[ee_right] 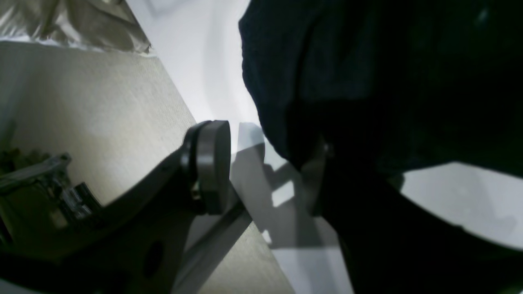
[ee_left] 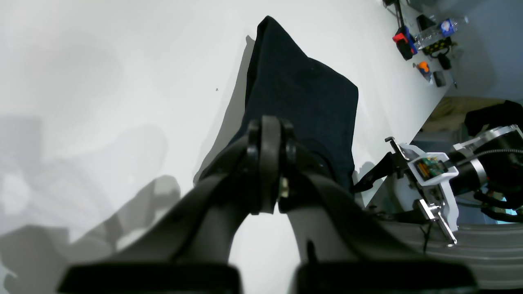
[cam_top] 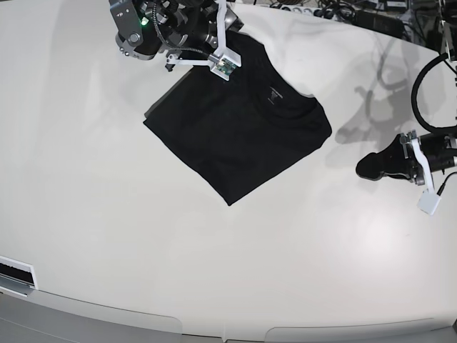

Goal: Layout the t-shirt on the table in an organized manner, then fold the t-shirt properly
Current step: 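Press and adjust the folded bundle's edge with the right gripper, then grasp the folded bundle's sides with both grippers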

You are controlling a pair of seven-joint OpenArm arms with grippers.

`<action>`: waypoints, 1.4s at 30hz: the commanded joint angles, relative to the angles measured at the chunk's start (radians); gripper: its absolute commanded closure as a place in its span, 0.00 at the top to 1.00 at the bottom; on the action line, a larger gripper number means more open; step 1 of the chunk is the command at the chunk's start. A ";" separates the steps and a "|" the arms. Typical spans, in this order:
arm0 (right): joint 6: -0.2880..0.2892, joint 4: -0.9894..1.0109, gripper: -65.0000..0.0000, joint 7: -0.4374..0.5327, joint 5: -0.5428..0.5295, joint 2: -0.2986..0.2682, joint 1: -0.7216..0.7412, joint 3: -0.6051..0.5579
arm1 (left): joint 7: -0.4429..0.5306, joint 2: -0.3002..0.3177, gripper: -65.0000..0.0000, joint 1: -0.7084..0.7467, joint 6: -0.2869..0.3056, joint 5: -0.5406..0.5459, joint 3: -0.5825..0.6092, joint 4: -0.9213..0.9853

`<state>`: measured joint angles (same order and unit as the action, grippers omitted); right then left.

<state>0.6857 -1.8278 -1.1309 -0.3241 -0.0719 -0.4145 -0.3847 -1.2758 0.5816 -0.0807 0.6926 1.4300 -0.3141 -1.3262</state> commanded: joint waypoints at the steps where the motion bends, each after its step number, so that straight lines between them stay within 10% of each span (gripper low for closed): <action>1: 0.010 -0.018 0.44 0.011 -0.036 0.002 0.016 -0.002 | 0.019 0.019 0.00 -0.017 0.006 0.035 -0.008 -0.014; 8: 0.012 -0.018 0.43 0.008 -0.365 0.003 0.151 -0.002 | 0.018 0.017 0.00 -0.016 0.006 0.050 -0.008 -0.014; 10: 0.012 -0.018 0.28 0.008 -0.378 0.003 0.196 -0.002 | 0.017 0.016 0.00 -0.016 0.006 0.050 -0.008 -0.014; 13: 0.012 -0.018 0.00 0.012 -0.315 0.003 0.275 -0.002 | 0.011 0.016 0.00 -0.017 0.006 0.050 -0.007 -0.014; 22: 0.012 -0.005 0.00 0.267 0.037 0.003 0.494 -0.002 | 0.011 -0.002 0.00 -0.016 0.006 -0.014 0.110 -0.154; 42: 0.012 0.641 0.00 0.328 0.045 0.014 0.946 -0.155 | 0.233 -0.229 0.00 0.066 0.006 -0.463 0.729 -0.291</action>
<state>0.6975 -1.1713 -0.8207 -0.2699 -0.0608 0.4969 -0.5465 -1.0599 0.3511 -0.0055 0.6891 0.9421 0.4198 -1.6012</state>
